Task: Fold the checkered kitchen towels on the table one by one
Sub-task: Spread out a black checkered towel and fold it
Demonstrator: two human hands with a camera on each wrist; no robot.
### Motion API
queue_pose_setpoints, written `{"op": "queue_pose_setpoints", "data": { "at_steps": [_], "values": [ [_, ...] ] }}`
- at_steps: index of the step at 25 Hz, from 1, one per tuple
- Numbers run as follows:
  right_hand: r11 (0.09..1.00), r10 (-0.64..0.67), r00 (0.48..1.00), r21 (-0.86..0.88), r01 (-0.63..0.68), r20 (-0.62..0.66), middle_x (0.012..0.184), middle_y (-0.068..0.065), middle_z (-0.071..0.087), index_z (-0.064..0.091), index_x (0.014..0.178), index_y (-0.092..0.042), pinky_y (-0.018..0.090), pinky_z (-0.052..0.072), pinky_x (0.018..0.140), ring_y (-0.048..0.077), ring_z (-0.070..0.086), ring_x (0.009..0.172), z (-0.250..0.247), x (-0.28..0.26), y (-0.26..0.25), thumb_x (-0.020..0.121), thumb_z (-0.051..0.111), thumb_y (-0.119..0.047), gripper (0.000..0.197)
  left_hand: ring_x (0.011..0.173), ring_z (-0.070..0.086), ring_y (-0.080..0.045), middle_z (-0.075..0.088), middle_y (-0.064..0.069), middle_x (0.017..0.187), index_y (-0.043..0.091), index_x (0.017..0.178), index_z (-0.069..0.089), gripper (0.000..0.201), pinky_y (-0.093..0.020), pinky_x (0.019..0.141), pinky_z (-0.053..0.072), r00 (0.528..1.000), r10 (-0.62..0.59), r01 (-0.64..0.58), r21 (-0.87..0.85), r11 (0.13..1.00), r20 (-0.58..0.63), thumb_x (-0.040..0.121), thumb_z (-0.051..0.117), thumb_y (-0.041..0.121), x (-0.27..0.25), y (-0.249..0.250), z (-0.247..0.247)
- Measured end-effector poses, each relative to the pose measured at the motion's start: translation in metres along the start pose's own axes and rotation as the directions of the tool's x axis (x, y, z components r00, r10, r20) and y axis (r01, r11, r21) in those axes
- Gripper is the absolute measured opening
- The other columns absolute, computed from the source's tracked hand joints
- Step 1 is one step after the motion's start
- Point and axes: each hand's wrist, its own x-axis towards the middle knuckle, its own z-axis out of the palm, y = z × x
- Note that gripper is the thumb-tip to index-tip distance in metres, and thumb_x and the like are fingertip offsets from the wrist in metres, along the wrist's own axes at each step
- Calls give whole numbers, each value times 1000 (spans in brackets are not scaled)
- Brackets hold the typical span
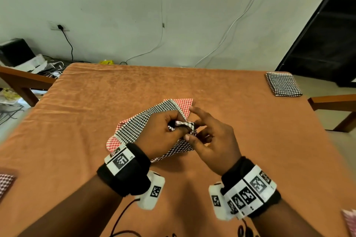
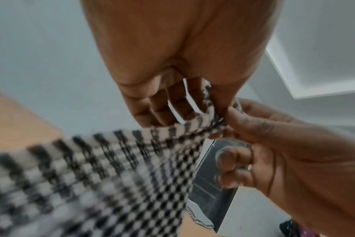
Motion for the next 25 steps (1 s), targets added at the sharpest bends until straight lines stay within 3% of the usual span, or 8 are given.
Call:
{"op": "queue_pose_setpoints", "data": {
  "at_steps": [3,6,9,11,15,18,21,25],
  "values": [
    [979,-117,985,-150,135,126,90,-13,63,70,113,-17,16,46,67,-3,56,75,-14,8,3,82,74,-16,31,64,65,-16,69,5,70,20,83,70,7,-36,61,54,995,95,-96,75,993,20,76,67,20,0,-3,2],
    [979,-79,992,-179,96,99,84,-15,65,71,101,-18,11,40,65,-5,56,72,-24,0,1,85,68,-14,17,60,61,-10,65,8,69,17,93,71,15,-33,55,51,988,155,-155,21,988,11,79,76,16,-6,-5,11],
    [999,29,999,39,-28,-14,71,-11,66,68,93,-24,21,48,59,7,63,64,-32,-14,-2,90,61,-14,12,71,60,-14,64,4,79,17,92,70,14,-35,60,49,950,289,-309,247,919,116,78,68,20,-16,-24,23],
    [971,164,982,191,-144,-94,67,-2,65,65,88,-26,37,51,56,16,62,59,-42,-21,-1,90,58,-17,12,78,63,-16,68,4,86,18,96,72,26,-32,68,51,969,217,-247,404,881,119,73,61,19,-19,-41,26],
    [960,234,954,-108,-257,-188,82,-7,67,62,78,-21,40,51,64,11,64,78,-66,-35,19,77,62,-8,13,76,67,-9,75,9,85,22,95,76,29,-26,69,53,993,117,-111,398,911,10,77,55,28,-15,-42,25],
    [965,244,968,-110,-237,52,98,-13,70,63,102,-25,24,53,71,2,65,88,-60,-47,19,69,70,-11,37,54,50,-5,62,9,61,22,73,68,34,-24,50,32,977,197,-211,494,844,82,88,58,51,-11,-28,37],
    [958,212,954,-238,-159,214,120,-15,64,55,132,-25,16,46,90,-2,59,107,-33,-56,20,76,73,-26,59,54,57,-16,63,3,60,21,74,67,36,-28,49,36,945,271,-326,547,771,182,89,56,52,-7,-18,52],
    [896,158,974,-438,-72,163,86,-5,70,70,97,-22,34,53,69,18,66,80,-34,-42,19,82,59,-20,19,60,62,-16,67,5,66,25,79,70,33,-28,51,42,916,302,-401,574,714,265,85,54,53,-4,-24,43]
  ]
}}
